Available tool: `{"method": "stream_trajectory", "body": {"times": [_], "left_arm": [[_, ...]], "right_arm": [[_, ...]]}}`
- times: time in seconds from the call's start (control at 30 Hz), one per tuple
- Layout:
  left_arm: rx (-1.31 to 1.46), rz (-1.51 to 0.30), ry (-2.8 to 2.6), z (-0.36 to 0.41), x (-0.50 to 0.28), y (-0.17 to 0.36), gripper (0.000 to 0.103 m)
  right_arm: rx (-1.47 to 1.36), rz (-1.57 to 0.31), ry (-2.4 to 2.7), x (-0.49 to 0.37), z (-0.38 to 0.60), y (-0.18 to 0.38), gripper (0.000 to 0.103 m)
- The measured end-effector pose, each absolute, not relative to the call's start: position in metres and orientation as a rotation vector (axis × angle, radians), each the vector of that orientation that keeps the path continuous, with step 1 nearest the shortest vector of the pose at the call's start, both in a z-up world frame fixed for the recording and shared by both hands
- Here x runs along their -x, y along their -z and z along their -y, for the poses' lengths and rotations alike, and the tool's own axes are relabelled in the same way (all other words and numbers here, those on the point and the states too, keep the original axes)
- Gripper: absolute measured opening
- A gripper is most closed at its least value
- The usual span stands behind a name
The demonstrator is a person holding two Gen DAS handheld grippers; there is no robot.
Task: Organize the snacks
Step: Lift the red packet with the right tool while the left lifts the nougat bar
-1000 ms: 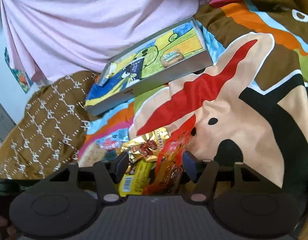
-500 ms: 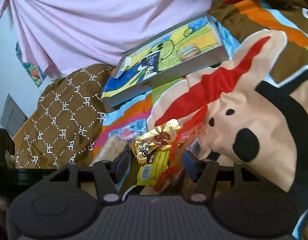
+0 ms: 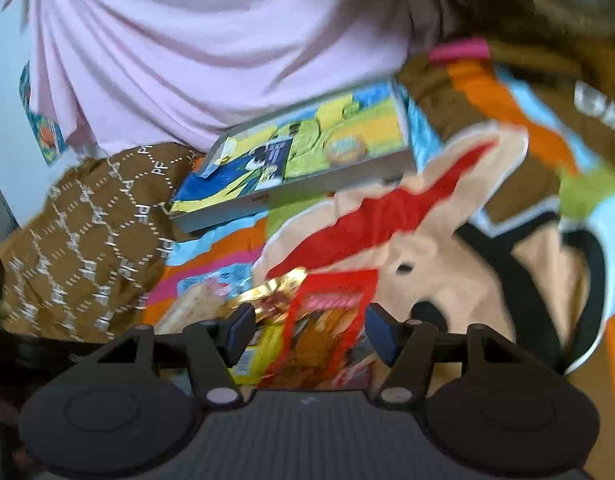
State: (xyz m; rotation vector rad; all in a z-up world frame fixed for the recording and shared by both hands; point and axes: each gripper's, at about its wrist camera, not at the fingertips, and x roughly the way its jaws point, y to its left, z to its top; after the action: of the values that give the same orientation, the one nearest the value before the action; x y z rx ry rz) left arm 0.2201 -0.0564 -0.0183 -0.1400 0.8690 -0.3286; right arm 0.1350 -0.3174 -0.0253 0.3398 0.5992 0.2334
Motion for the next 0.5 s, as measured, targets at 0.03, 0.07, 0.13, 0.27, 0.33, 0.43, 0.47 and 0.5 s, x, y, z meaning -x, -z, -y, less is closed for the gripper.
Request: {"method": "stream_trajectory", "body": {"times": [0.03,0.07,0.13,0.27,0.33,0.43,0.47,0.5], "left_arm": [[0.14,-0.87,0.33,0.057,-0.22,0.018,0.035],[0.14,-0.871,0.332,0.058,-0.22,0.018,0.035],[0.133,-0.872,0.331,0.058,-0.221,0.017,0.035],[0.11,-0.86,0.329,0.056,-0.221,0.012,0.035],[0.11,-0.855,0.326,0.055,-0.221,0.011,0.035],[0.119,-0.853,0.323,0.054,-0.221,0.011,0.035],[0.121,-0.856,0.324,0.053,-0.221,0.012,0.035],[0.121,-0.859,0.328,0.054,-0.221,0.012,0.035]], "right_arm": [[-0.376,-0.632,-0.256,-0.138,0.32,0.029,0.066],[-0.405,-0.665,-0.274,-0.142,0.321,0.033,0.066],[-0.452,-0.733,-0.291,-0.149,0.322,0.043,0.066],[-0.5,-0.791,-0.249,-0.162,0.327,0.058,0.065],[-0.501,-0.775,-0.243,-0.169,0.326,0.06,0.065],[-0.494,-0.799,-0.265,-0.186,0.319,0.067,0.065],[-0.482,-0.807,-0.275,-0.192,0.316,0.071,0.065],[-0.473,-0.806,-0.282,-0.195,0.314,0.073,0.065]]}}
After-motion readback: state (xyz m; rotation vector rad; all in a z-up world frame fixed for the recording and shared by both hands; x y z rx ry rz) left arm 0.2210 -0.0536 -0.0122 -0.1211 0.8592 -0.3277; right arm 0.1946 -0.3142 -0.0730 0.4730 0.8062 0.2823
